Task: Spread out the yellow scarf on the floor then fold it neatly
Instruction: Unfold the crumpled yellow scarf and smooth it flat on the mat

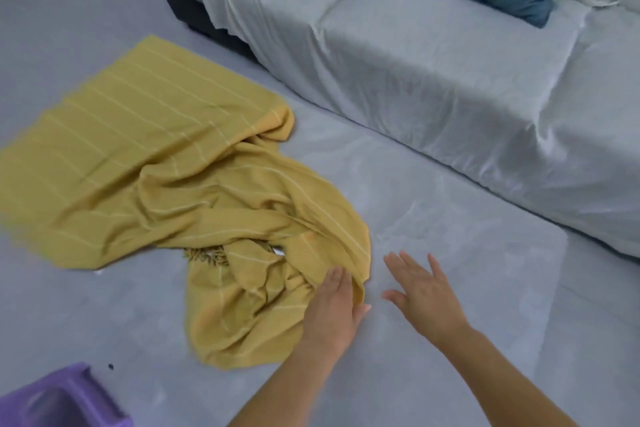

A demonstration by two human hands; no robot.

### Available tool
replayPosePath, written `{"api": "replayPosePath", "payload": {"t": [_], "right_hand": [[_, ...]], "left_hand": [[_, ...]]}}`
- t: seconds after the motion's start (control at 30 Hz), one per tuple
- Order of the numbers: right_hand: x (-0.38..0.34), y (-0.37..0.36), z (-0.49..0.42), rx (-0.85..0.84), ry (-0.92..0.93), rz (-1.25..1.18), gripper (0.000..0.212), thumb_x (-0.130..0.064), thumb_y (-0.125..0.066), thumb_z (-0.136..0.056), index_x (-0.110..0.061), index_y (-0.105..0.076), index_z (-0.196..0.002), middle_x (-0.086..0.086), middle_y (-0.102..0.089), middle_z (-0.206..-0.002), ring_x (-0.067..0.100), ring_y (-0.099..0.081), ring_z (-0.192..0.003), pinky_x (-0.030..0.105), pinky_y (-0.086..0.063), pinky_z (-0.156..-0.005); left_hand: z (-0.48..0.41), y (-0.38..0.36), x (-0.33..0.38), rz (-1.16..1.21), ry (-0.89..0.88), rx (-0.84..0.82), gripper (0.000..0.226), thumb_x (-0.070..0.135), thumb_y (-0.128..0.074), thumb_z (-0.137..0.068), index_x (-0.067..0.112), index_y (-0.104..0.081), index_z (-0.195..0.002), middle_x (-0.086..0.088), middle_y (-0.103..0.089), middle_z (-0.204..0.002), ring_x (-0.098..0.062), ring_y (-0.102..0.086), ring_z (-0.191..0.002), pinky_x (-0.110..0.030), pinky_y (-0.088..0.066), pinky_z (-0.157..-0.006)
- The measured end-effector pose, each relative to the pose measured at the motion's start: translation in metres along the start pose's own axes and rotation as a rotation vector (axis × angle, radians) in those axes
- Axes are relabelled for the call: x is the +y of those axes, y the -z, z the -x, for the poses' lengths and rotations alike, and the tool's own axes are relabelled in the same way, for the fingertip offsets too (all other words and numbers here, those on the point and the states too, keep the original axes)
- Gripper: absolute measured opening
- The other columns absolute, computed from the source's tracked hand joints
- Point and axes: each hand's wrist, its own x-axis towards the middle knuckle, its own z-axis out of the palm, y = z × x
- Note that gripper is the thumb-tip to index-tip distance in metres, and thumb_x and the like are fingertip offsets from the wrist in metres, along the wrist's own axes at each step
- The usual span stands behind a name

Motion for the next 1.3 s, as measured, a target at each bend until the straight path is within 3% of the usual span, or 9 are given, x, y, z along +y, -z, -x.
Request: {"api": "replayPosePath", "payload": {"t": [0.17, 0.37, 0.47, 0.6, 0.87, 0.97, 1.03, 1.13, 1.3], "right_hand": [[0.042, 0.006, -0.026, -0.037, 0.328, 0.138, 0.063, -0.056, -0.033, -0.074, -0.020, -0.046, -0.124, -0.006, -0.067, -0.115, 0.011, -0.062, -0.108, 0.034, -0.007, -0.107], [0.068, 0.018, -0.079, -0.152, 0.759, 0.314, 0.093, -0.058, -0.067, -0.070, -0.019, -0.026, -0.144, -0.002, -0.038, -0.146, 0.015, -0.037, -0.134, 0.045, -0.018, -0.112], [0.051, 0.024, -0.108, -0.154, 0.903, 0.340, 0.079, -0.042, -0.083, -0.060, -0.020, -0.052, -0.130, 0.001, -0.061, -0.126, 0.024, -0.056, -0.118, 0.056, -0.039, -0.093], [0.021, 0.022, -0.129, -0.105, 1.114, 0.436, 0.067, -0.040, -0.085, -0.057, -0.019, -0.065, -0.117, 0.000, -0.068, -0.115, 0.025, -0.062, -0.109, 0.056, -0.046, -0.086], [-0.022, 0.001, -0.188, -0.296, 1.528, 0.672, 0.052, -0.060, -0.055, -0.069, -0.031, -0.068, -0.110, -0.010, -0.067, -0.115, 0.017, -0.060, -0.112, 0.044, -0.044, -0.094], [-0.021, -0.003, -0.205, -0.293, 1.640, 0.629, 0.035, -0.050, -0.055, -0.076, -0.033, -0.071, -0.102, -0.010, -0.069, -0.110, 0.013, -0.063, -0.107, 0.041, -0.048, -0.092], [-0.020, -0.004, -0.216, -0.361, 1.628, 0.488, 0.027, -0.029, -0.078, -0.069, -0.027, -0.074, -0.096, -0.007, -0.071, -0.105, 0.015, -0.064, -0.105, 0.046, -0.046, -0.095], [-0.027, 0.005, -0.224, -0.620, 1.329, 0.155, 0.022, -0.018, -0.071, -0.081, -0.016, -0.073, -0.103, -0.004, -0.070, -0.108, 0.011, -0.057, -0.116, 0.029, -0.025, -0.112], [-0.058, 0.030, -0.221, -0.857, 1.131, 0.019, 0.028, -0.018, -0.071, -0.081, -0.045, -0.067, -0.086, -0.042, -0.061, -0.085, -0.017, -0.051, -0.105, 0.004, -0.016, -0.104]], "left_hand": [[-0.004, -0.041, 0.020, 0.070, 0.286, 0.132, 0.095, 0.073, -0.030, -0.077, -0.001, -0.040, -0.136, -0.016, -0.042, -0.142, -0.028, -0.042, -0.131, -0.042, -0.044, -0.100], [-0.002, -0.072, 0.047, 0.168, 0.517, 0.303, 0.100, 0.079, -0.015, -0.081, 0.002, -0.025, -0.143, -0.014, -0.024, -0.151, -0.020, -0.014, -0.140, -0.038, -0.017, -0.113], [0.010, -0.066, 0.047, 0.214, 0.533, 0.357, 0.094, 0.073, -0.019, -0.082, 0.008, -0.011, -0.148, -0.005, 0.001, -0.154, -0.019, -0.001, -0.143, -0.037, -0.013, -0.114], [0.034, -0.061, 0.029, 0.277, 0.492, 0.425, 0.099, 0.073, -0.024, -0.074, 0.016, 0.018, -0.143, 0.009, 0.026, -0.147, -0.007, 0.023, -0.138, -0.024, 0.012, -0.111], [0.023, -0.077, 0.033, 0.397, 0.570, 0.397, 0.094, 0.069, -0.009, -0.071, 0.018, 0.011, -0.147, 0.013, 0.027, -0.145, -0.003, 0.027, -0.135, -0.031, 0.001, -0.118], [-0.003, -0.084, 0.038, 0.453, 0.663, 0.402, 0.092, 0.066, -0.029, -0.080, 0.018, 0.011, -0.147, 0.011, 0.026, -0.146, -0.003, 0.024, -0.136, -0.029, 0.004, -0.117], [-0.018, -0.087, 0.043, 0.504, 0.725, 0.427, 0.098, 0.065, -0.042, -0.080, 0.018, 0.011, -0.147, 0.011, 0.024, -0.147, -0.003, 0.024, -0.136, -0.029, 0.005, -0.117], [-0.031, -0.083, 0.049, 0.602, 0.774, 0.517, 0.100, 0.059, -0.055, -0.082, 0.018, 0.008, -0.148, 0.013, 0.019, -0.148, -0.002, 0.020, -0.137, -0.024, 0.004, -0.115], [-0.026, -0.072, 0.042, 0.699, 0.796, 0.612, 0.065, 0.044, -0.045, -0.094, 0.029, -0.012, -0.149, 0.017, -0.003, -0.154, 0.000, -0.007, -0.141, -0.022, -0.023, -0.111]]}}
